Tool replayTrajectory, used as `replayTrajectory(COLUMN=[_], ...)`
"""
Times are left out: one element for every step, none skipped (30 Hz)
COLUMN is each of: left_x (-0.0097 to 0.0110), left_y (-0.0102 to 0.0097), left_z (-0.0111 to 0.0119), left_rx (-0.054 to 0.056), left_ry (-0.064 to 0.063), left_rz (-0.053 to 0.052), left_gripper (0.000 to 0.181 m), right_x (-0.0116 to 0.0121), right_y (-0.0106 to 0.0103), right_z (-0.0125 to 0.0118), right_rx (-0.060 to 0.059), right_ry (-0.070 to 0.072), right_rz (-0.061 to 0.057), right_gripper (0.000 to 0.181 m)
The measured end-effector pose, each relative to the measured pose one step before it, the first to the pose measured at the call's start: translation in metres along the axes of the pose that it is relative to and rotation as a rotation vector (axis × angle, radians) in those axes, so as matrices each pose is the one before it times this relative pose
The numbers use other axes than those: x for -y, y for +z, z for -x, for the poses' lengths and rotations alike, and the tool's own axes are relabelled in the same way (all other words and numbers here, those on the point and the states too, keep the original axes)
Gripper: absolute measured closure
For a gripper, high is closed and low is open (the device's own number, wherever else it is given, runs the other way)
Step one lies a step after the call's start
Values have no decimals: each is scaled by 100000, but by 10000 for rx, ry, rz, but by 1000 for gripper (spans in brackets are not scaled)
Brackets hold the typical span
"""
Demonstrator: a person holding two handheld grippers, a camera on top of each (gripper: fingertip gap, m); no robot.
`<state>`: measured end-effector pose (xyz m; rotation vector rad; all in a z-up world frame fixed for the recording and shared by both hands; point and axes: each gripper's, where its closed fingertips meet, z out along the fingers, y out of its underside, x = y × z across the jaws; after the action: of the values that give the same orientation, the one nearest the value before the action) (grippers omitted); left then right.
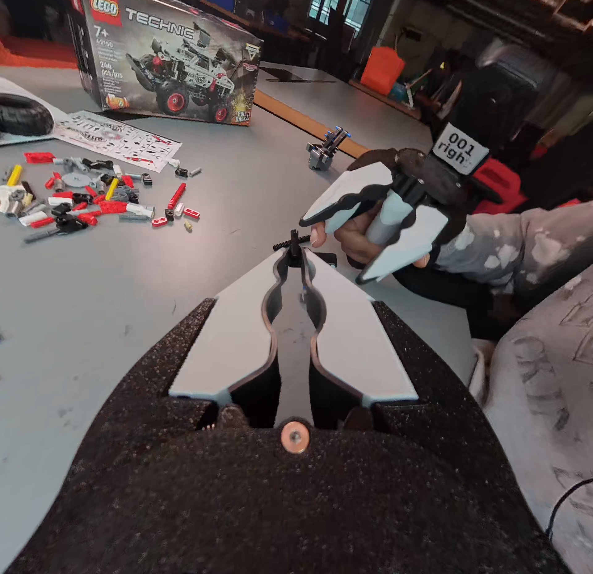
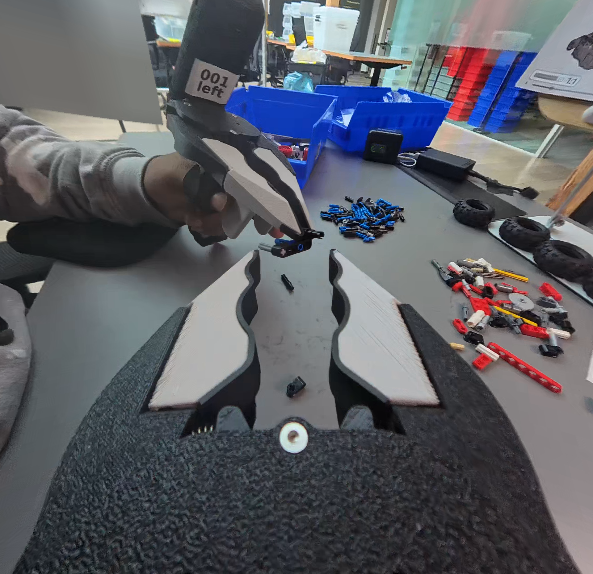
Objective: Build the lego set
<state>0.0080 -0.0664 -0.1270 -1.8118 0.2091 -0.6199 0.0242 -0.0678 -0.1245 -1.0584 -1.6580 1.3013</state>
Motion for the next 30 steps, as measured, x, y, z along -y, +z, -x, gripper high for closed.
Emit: replayTrajectory(left_x=[107, 144, 167, 140, 108, 66, 28, 14, 15, 25, 49, 47, 50, 46, 4, -14, -27, -41, -43, -36, -56, -105, -95, -62, -83, -104, -105, -104, -68, -53], left_y=[130, 141, 146, 154, 168, 169, 159, 133, 96, 32, -35, -66, -51, -43, -22, -21, -33, -33, -52, -51, -41, -13, 0, 3, 32, 42, 56, 38, 26, 2], left_z=[334, 274, 224, 19, -81, -155, -252, -293, -301, -223, -148, -164, -209, -215, -177, -158, -147, -106, -76, -91, -139, -99, -24, -63, -101, -159, -149, -170, -178, -170], left_rx=[-22, 29, 66, -2, -34, -70, -144, -215, -271, -273, -246, -268, -310, -303, -268, -233, -172, -129, -134, -166, -215, -170, -96, -75, -70, -86, -94, -127, -159, -154], left_ry=[-679, -508, -365, -300, -290, -282, -317, -397, -457, -475, -453, -440, -457, -458, -426, -344, -247, -205, -228, -274, -287, -266, -195, -94, -34, -27, -40, -79, -105, -84], left_rz=[-139, -140, -151, -135, -122, -108, -98, -102, -110, -114, -116, -106, -112, -105, -70, -52, -34, -12, 0, -8, 0, 22, 13, 28, 64, 64, 55, 55, 37, 33], left_gripper=[175, 175, 175, 175, 174, 174, 175, 175, 175, 175, 175, 175, 175, 175, 175, 175, 175, 175, 175, 175, 175, 175, 175, 175, 175, 176, 175, 175, 175, 175], right_x=[63, 166, 182, 7, -127, -141, -155, -127, -15, 84, 101, 93, 211, 218, 162, 179, 156, 96, 65, 84, 106, -44, -17, 36, 84, 158, 162, 149, 185, 153], right_y=[392, 376, 356, 340, 352, 312, 274, 217, 133, 33, -16, -71, -124, -122, -81, -77, -82, -52, -39, -23, -13, 23, 3, -73, -114, -143, -132, -128, -142, -100], right_z=[202, 93, -277, -449, -366, -264, -190, 86, 109, 19, -129, -214, -231, -113, -1, 7, 13, 29, 56, 68, 62, 26, 115, 204, 47, -12, -124, -194, -55, -15], right_rx=[-292, -347, -538, -571, -436, -339, -288, -125, -143, -197, -252, -227, -187, -84, -31, -55, -75, -38, 13, 42, 68, 69, 115, 137, 20, -13, -68, -82, 6, 5], right_ry=[-158, -96, -110, -154, -227, -280, -318, -383, -413, -439, -424, -354, -222, -150, -148, -211, -291, -315, -265, -131, -39, -66, -172, -185, -152, -119, -77, -76, -145, -170], right_rz=[147, 65, 54, 144, 186, 121, 83, 38, -51, -91, -72, -68, -157, -154, -85, -100, -87, -58, -60, -74, -94, -27, -88, -132, -121, -129, -111, -93, -124, -106], right_gripper=[130, 122, 116, 113, 110, 110, 111, 114, 120, 126, 128, 130, 132, 134, 137, 139, 141, 141, 141, 141, 141, 142, 141, 138, 138, 140, 141, 143, 145, 145])
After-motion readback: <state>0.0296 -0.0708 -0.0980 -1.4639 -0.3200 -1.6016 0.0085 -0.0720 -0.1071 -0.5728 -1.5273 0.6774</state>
